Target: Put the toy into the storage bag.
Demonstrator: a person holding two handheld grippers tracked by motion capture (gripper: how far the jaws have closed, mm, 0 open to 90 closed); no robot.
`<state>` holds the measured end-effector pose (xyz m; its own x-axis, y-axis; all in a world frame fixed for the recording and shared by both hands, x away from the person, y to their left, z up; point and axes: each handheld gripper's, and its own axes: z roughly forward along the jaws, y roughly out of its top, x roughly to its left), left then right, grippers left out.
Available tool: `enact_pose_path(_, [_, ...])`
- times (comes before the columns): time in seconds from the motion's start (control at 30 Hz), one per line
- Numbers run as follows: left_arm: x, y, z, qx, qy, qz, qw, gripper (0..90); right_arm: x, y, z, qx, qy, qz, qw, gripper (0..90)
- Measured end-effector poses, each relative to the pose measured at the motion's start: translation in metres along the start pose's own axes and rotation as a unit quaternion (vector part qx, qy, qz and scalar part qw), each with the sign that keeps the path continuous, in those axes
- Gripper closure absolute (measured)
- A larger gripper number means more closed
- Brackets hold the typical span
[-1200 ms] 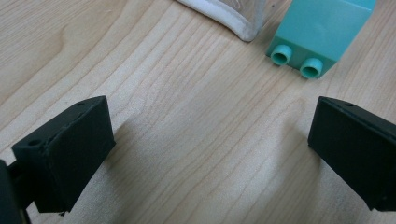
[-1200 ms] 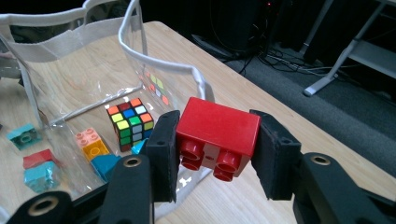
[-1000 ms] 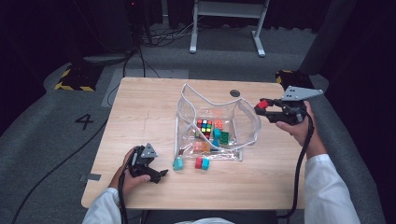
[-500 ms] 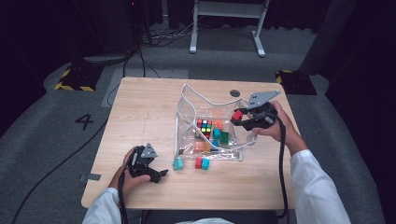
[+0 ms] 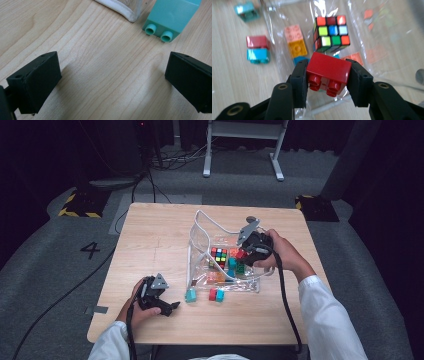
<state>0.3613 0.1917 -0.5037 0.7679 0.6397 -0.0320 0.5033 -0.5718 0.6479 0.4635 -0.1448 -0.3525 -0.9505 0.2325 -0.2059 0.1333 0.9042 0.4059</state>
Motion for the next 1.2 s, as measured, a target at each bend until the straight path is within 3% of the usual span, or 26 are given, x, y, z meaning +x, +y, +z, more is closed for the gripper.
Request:
enact_pose_path(0.1, [0.0,0.0,0.0,0.0,0.0,0.0,1.0,0.4,-0.001,0.0,0.005,0.031,0.005,-0.003,0.9995,55.4])
enact_pose_path(0.23, [0.0,0.0,0.0,-0.001,-0.001,-0.001,1.0,0.4,-0.006,-0.007,0.009,0.052,0.006,0.008,0.9986,55.4])
enact_pose_path(0.33, [0.0,0.0,0.0,-0.001,-0.001,-0.001,1.0,0.3,-0.007,-0.015,0.007,0.08,0.002,0.002,0.9968,55.4])
enact_pose_path(0.47, [0.0,0.0,0.001,-0.001,-0.002,0.001,1.0,0.3,-0.008,-0.027,0.002,0.095,-0.001,0.003,0.9954,55.4])
enact_pose_path(0.63, [0.0,0.0,0.001,-0.002,-0.002,0.002,1.0,0.2,-0.013,-0.038,-0.005,0.082,-0.003,0.023,0.9963,55.3])
enact_pose_path(0.73, [0.0,0.0,0.001,-0.003,-0.003,-0.002,1.0,0.1,-0.013,-0.04,-0.005,0.074,-0.006,0.015,0.9972,55.3])
enact_pose_path(0.97, [0.0,0.001,0.001,-0.002,-0.002,-0.001,1.0,0.1,-0.012,-0.042,-0.008,0.058,-0.019,0.027,0.9978,50.6])
enact_pose_path(1.07, [0.0,0.0,0.001,-0.003,-0.003,-0.002,1.0,0.1,-0.012,-0.044,-0.015,0.041,-0.03,0.025,0.9984,48.5])
enact_pose_path(1.2, [0.0,0.0,0.001,-0.003,-0.003,-0.002,1.0,0.1,-0.012,-0.047,-0.026,0.009,-0.026,0.031,0.9991,45.7])
